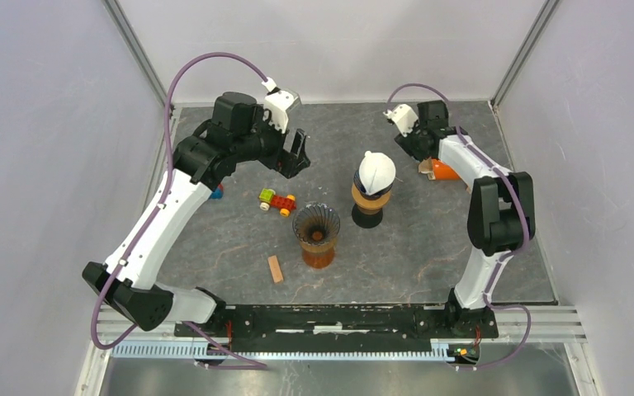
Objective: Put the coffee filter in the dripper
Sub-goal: Pick up the coffee filter from the coffee filter holder.
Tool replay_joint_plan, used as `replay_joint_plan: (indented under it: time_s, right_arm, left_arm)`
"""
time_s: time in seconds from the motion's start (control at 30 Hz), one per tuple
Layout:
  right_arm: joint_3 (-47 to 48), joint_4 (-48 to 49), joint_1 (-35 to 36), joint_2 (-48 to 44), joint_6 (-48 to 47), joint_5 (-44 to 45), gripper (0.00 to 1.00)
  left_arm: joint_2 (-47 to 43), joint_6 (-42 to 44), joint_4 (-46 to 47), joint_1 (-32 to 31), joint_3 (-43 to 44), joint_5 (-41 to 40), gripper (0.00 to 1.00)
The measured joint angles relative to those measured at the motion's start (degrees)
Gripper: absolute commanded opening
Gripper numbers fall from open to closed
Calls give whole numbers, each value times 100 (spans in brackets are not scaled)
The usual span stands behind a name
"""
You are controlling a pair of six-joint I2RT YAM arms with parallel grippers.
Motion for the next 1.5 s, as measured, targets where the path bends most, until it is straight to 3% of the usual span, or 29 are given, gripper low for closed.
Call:
replay_joint_plan:
  time_s: [0.47,1.5]
  right_arm:
    - [485,-72,229,730,-463,525,46]
    - [326,-243,437,1040,-1045,1340,39]
  left_arm:
    - [15,-11,153,20,-35,190,93]
    - [66,-173,219,20,-125,278,95]
